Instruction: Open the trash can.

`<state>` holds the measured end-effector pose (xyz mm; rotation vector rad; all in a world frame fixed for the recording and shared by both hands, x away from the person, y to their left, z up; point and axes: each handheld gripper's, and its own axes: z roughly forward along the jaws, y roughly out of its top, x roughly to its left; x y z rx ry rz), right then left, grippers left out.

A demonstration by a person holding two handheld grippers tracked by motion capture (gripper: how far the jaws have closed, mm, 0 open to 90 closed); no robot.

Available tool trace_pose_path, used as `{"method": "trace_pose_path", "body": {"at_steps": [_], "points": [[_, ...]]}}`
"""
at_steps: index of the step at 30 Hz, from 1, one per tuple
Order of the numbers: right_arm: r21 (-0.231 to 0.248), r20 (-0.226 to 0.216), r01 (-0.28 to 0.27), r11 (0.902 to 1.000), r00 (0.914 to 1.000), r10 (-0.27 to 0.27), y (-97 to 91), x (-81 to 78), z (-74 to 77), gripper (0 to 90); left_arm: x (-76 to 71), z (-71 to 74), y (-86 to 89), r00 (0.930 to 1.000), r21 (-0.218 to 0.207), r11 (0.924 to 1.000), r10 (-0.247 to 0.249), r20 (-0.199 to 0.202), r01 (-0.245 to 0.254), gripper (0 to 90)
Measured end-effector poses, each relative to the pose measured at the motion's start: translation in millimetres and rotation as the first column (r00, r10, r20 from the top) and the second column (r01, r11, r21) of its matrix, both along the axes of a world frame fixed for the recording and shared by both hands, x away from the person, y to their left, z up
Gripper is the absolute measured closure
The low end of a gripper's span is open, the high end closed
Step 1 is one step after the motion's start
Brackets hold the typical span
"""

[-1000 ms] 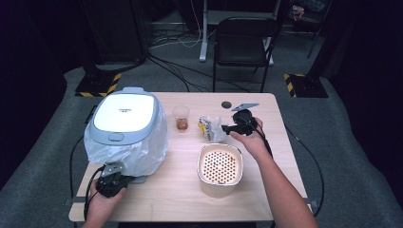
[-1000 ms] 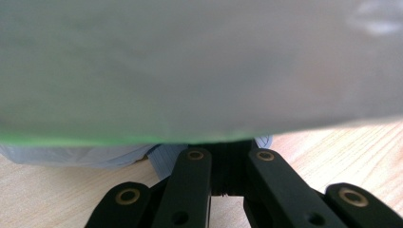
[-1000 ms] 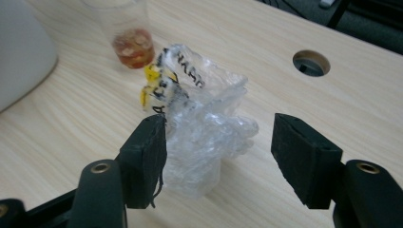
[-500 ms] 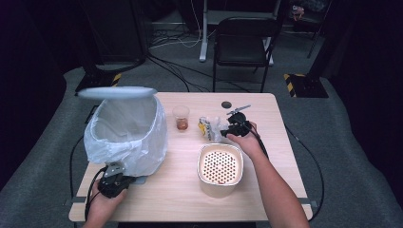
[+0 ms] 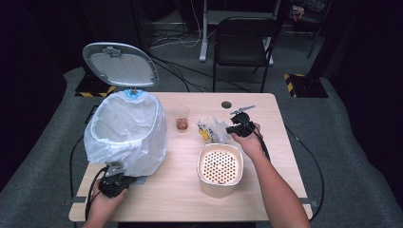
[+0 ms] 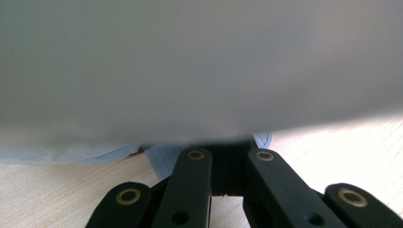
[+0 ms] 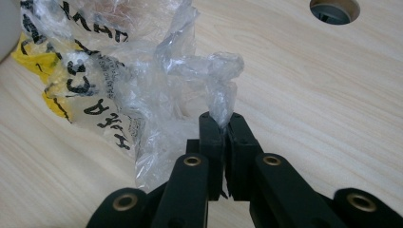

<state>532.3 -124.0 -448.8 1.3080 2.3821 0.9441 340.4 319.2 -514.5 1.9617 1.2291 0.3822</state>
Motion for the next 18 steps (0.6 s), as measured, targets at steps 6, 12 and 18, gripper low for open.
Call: {"method": "trace_pose_path", "body": {"at_steps": [6,12,18], "points": [[0.011,0.031,-0.004,0.9999,0.9995,0.004,-0.6,-6.6,17.1,87.4,-0.4,-0.1,0.5,0.9999,-0.016,0.9998,0.011,0.001,-0.011,90.0],[0.051,0.083,-0.016,0.9986,0.9965,0.012,-6.4,-14.1,46.4,87.3,-0.1,0.4,0.7,1.0,-0.018,0.9998,0.008,-0.005,-0.008,90.0],[0.088,0.1,-0.06,0.9944,0.9937,0.051,-1.8,-29.5,83.2,87.3,1.0,0.0,0.7,0.9999,-0.011,0.9998,-0.013,-0.003,0.013,90.0]]}}
